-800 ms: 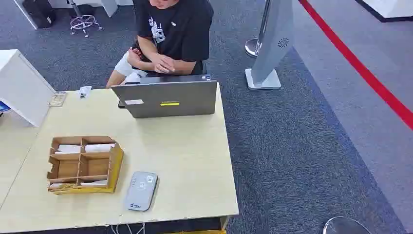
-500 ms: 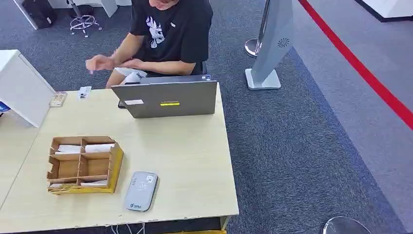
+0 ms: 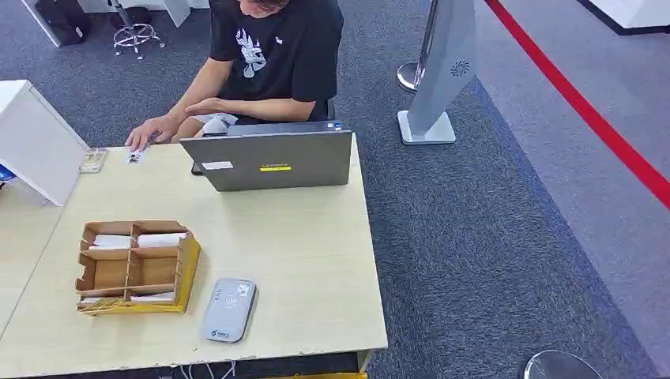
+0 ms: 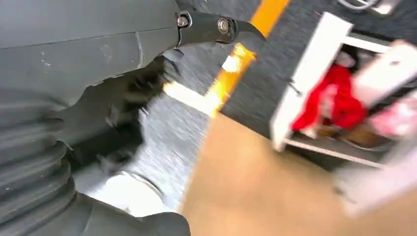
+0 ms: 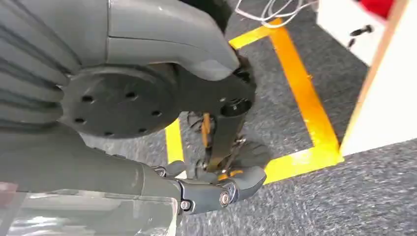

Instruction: Pass the card to the sensor for recognition and then transmit it.

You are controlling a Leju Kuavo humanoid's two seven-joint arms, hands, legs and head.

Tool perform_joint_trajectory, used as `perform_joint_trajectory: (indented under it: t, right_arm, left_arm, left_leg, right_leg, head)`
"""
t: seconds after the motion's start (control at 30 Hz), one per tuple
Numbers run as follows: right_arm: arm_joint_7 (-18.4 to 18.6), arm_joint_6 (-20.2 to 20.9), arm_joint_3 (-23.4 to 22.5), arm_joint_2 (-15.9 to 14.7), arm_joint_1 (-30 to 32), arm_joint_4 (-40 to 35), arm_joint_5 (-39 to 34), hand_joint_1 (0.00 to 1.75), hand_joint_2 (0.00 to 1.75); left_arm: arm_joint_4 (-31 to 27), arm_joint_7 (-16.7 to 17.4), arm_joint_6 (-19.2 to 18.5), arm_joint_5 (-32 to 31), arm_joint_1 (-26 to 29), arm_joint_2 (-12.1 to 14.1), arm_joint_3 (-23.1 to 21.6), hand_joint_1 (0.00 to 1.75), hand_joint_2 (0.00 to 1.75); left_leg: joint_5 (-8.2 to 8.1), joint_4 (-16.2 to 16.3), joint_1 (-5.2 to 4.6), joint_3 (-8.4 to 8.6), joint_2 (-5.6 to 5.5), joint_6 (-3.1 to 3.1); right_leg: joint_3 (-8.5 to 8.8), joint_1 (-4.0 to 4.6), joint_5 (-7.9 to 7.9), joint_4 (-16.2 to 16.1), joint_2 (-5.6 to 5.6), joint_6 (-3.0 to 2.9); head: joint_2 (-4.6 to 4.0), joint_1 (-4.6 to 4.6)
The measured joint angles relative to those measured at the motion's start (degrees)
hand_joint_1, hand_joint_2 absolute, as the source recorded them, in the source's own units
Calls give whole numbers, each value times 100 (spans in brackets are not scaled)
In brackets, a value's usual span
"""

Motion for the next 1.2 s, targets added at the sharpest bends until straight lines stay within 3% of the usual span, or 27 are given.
perform_joint_trajectory:
  t: [0.17, 0.37, 0.6, 0.67, 0.77, 0.87, 0.9, 0.97, 1.03, 1.1, 1.2]
  right_arm:
    - [-160, -70, -353, 61, -130, 85, -554, 0, 175]
    - [-313, -125, -901, 122, -232, 162, -1391, 0, 175]
    - [-363, -157, -1198, 155, -237, 205, -1520, 0, 175]
    - [-333, -212, -1198, 157, -237, 214, -1450, 0, 175]
    - [-275, -372, -1205, 157, -227, 230, -1410, 0, 175]
    - [-271, -366, -1209, 157, -207, 247, -1395, 0, 175]
    - [-302, -249, -1233, 157, -194, 247, -1439, 0, 175]
    - [-348, -6, -1259, 133, -160, 249, -1448, 0, 175]
    - [-365, 114, -1275, 116, -100, 254, -1412, 0, 175]
    - [-376, 103, -1275, 83, -48, 262, -1237, 0, 175]
    - [-319, 9, -1231, 74, -100, 273, -995, 0, 175]
  left_arm:
    - [94, -517, -197, 473, -204, -129, 197, 0, 175]
    - [184, -899, -582, 410, -215, -175, 197, 0, 175]
    - [201, -1535, -840, 1199, -363, -320, 557, 0, 175]
    - [208, -1664, -549, 1030, -426, -359, 613, 0, 175]
    - [225, -1673, 221, 269, -451, -372, 503, 0, 175]
    - [232, -1662, 346, -64, -381, -339, 276, 0, 175]
    - [232, -1699, 134, -76, -247, -176, 263, 0, 175]
    - [280, -1572, -1032, -157, 120, 425, 217, 0, 175]
    - [409, -1528, -1564, -406, 417, 1059, 131, 0, 175]
    - [492, -1410, -1223, -780, 550, 1407, 57, 0, 175]
    - [597, -1006, -136, -1569, 506, 1456, -411, 0, 175]
  left_leg:
    - [0, 0, 0, 0, -1, 0]
    - [0, 1, 0, -1, -1, 0]
    - [0, 1, 0, -1, -1, 0]
    - [0, 1, 0, 0, -1, 0]
    - [0, 1, 0, 1, 0, 0]
    - [-1, -1, 0, -10, -1, 0]
    - [-2, -4, 1, -3, 3, 0]
    - [-30, -7, 20, 24, 50, -29]
    - [-40, -8, 24, 43, 71, -35]
    - [-24, -16, 12, 26, 23, -24]
    - [-16, -20, 14, 11, -23, -25]
  right_leg:
    - [1, 0, 0, 0, 0, 0]
    - [0, 0, -2, 0, 1, 1]
    - [-1, 0, -1, 0, -1, 2]
    - [1, 0, -1, 0, -1, 2]
    - [1, 0, -1, 0, 1, 2]
    - [6, 0, -2, 2, 1, 2]
    - [4, 1, -5, 3, 8, 2]
    - [5, 15, -17, 4, 61, -18]
    - [1, 19, -22, 4, 86, -25]
    - [-6, 11, -38, 6, 35, -27]
    - [7, 13, -42, 6, -20, -26]
  head:
    - [-2, 4]
    - [-2, 2]
    - [-2, 4]
    - [0, 2]
    - [-2, 0]
    - [-2, 2]
    - [-2, 7]
    - [-2, 31]
    - [-2, -5]
    - [0, -33]
    - [-2, 0]
